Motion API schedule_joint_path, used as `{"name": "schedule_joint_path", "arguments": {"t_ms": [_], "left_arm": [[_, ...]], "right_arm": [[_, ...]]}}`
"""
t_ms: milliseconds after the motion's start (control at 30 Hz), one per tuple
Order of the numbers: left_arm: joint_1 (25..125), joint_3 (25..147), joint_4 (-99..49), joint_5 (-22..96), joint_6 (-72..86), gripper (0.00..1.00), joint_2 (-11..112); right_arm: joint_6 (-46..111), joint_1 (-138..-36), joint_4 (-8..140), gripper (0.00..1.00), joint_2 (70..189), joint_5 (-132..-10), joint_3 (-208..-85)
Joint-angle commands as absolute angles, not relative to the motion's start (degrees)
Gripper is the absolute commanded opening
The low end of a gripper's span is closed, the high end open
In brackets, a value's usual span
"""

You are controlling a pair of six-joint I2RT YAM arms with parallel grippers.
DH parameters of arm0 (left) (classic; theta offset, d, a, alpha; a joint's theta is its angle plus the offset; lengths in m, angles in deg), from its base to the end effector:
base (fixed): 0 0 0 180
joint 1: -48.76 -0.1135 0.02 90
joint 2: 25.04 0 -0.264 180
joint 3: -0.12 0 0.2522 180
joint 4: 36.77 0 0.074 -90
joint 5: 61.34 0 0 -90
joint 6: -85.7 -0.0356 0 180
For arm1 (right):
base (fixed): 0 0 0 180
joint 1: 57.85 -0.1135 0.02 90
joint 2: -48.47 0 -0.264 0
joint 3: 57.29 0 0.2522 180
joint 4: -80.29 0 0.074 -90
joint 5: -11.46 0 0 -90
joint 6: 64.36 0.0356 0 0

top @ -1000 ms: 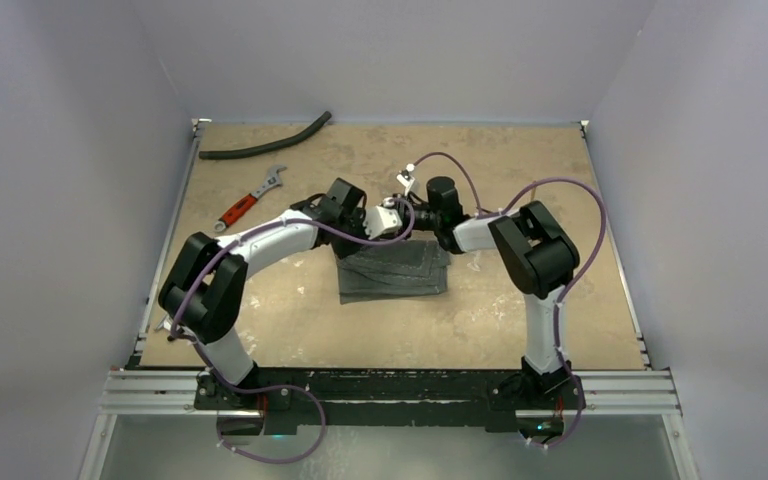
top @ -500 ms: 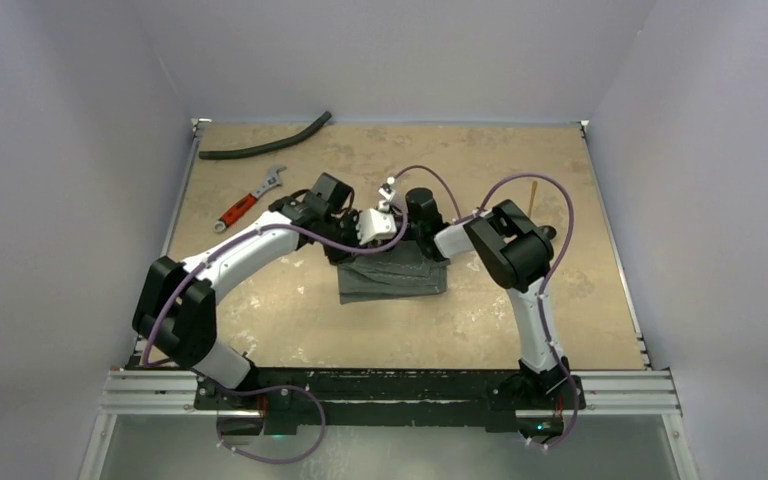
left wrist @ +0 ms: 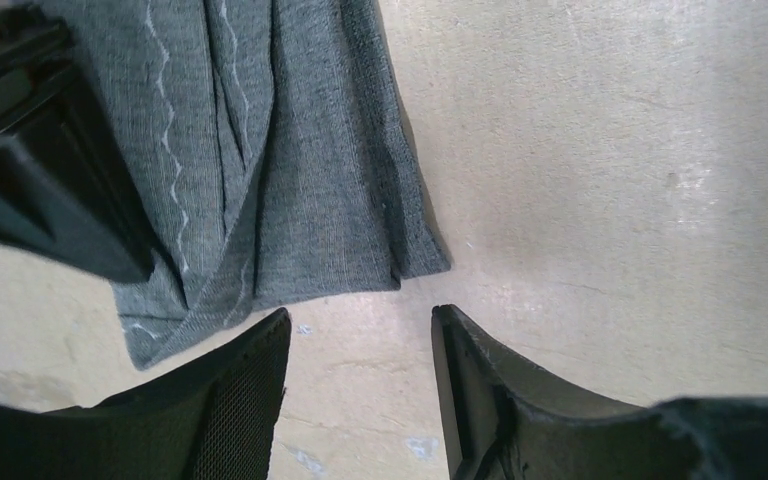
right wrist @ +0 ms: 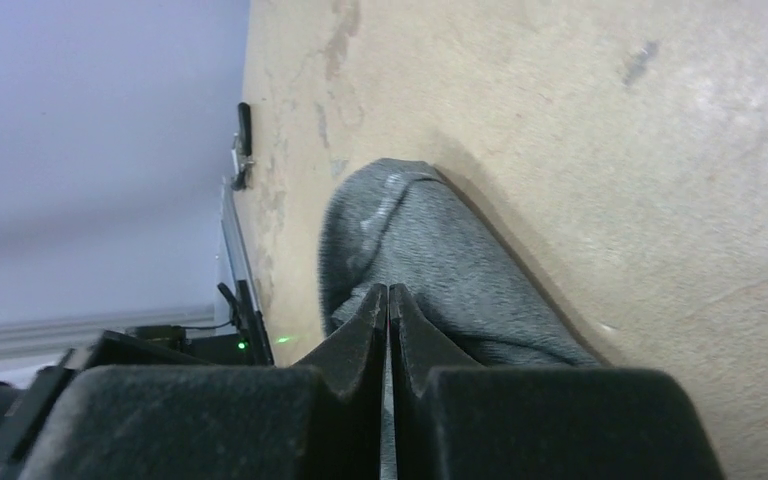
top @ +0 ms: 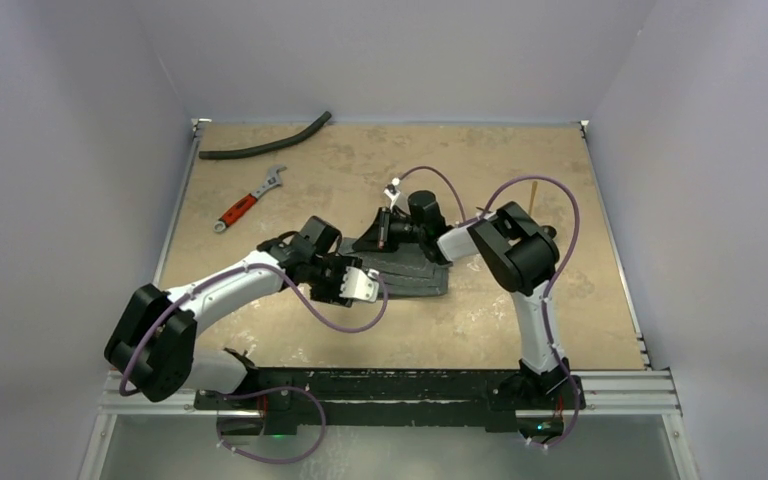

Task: Fold the napkin into a case and place the utensils inside
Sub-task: Smooth out the 2/3-rectangle-folded napkin at the center of the board, then pick up the 2/3-rectangle-folded napkin from the center of the board.

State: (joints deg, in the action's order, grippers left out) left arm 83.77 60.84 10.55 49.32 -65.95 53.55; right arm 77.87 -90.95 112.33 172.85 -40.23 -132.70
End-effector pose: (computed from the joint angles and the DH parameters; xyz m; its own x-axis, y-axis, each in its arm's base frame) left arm 0.1999 -0.1553 0.1975 0.2261 0.8470 -0.4811 0.9668 -0.1347 0.2172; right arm 0.3500 0.2545 0.1114 -0.8809 0.1662 -0.4433 -0.3739 0.3300 0.8668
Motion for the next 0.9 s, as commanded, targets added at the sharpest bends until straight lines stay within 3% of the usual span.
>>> {"name": "schedule_joint_path", "arguments": {"t_ms": [0, 300, 600, 767, 867], "left_arm": [[85.1, 55.6, 0.0, 50.7, -74.7, 0.53, 50.2], [85.9, 49.8, -2.8, 49.3, -84.6, 0.53, 50.3], [87.4, 48.7, -7.9, 46.0, -84.8, 0.49, 54.1], [88.3, 47.7, -9.1, 45.4, -85.3, 0.41, 54.8], [88.7, 47.1, -11.2, 45.2, -84.7, 0.29, 54.2]], "right_arm": [[78.7, -90.8, 116.5, 0.05, 167.6, -38.4, -132.0], [71.6, -90.9, 110.7, 0.03, 161.9, -40.1, -128.9], [68.0, -91.2, 108.3, 0.00, 166.1, -43.8, -126.1], [69.0, -91.3, 113.0, 0.00, 168.0, -45.0, -121.1], [69.2, -91.3, 114.7, 0.00, 168.6, -46.0, -119.4]]}}
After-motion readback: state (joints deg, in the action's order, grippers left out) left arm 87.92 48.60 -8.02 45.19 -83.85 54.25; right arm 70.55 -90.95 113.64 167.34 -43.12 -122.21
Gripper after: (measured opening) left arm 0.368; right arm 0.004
